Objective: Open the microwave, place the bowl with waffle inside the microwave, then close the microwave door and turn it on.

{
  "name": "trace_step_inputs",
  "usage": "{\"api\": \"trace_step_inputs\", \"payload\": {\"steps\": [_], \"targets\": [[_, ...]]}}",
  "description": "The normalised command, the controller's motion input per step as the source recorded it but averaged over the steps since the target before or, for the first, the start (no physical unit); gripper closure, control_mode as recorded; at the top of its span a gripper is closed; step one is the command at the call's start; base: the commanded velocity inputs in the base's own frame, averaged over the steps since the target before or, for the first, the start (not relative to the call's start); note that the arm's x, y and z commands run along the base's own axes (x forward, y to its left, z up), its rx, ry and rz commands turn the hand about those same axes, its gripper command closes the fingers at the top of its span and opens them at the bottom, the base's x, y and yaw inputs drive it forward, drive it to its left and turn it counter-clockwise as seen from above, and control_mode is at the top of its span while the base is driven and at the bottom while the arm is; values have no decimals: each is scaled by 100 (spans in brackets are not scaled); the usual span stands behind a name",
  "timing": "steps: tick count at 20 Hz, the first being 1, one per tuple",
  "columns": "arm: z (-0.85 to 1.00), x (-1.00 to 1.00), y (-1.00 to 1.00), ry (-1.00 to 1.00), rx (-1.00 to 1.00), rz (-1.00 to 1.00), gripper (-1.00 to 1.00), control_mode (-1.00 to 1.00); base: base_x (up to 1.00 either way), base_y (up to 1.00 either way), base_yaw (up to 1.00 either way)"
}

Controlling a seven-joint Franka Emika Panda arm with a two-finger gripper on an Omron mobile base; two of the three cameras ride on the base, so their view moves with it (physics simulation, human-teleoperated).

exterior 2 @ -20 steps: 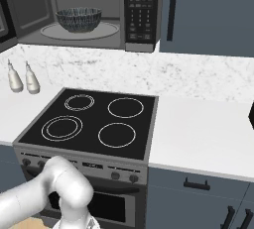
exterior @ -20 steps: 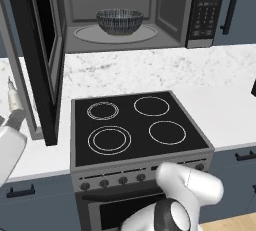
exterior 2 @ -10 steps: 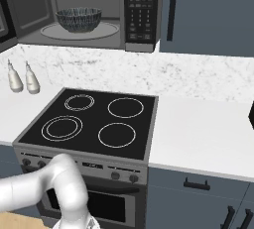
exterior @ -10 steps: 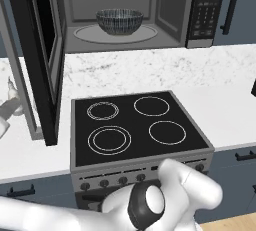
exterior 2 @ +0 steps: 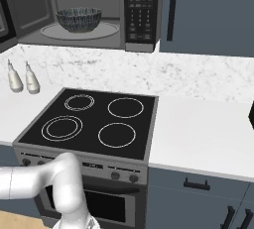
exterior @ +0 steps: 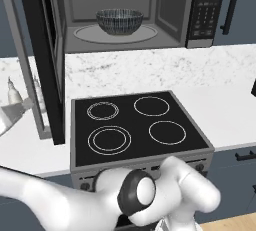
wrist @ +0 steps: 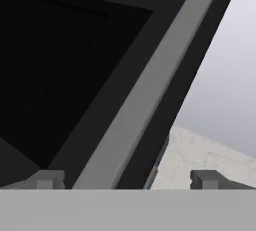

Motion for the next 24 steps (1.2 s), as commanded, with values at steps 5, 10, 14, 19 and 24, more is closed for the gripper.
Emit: {"api": "trace_step_inputs", "payload": {"steps": [5,10,14,19,24], "targets": [[0,36,-59,5,0,-17,-100,-100,0,0,0],[0,43,-83,5,1,-10,-100,-100,0,0,0],[0,44,-100,0,5,-3,-100,-100,0,0,0],[0,50,-99,0,4,0,-100,-100,0,0,0],[0,61,-100,0,4,0,-100,-100,0,0,0]]}}
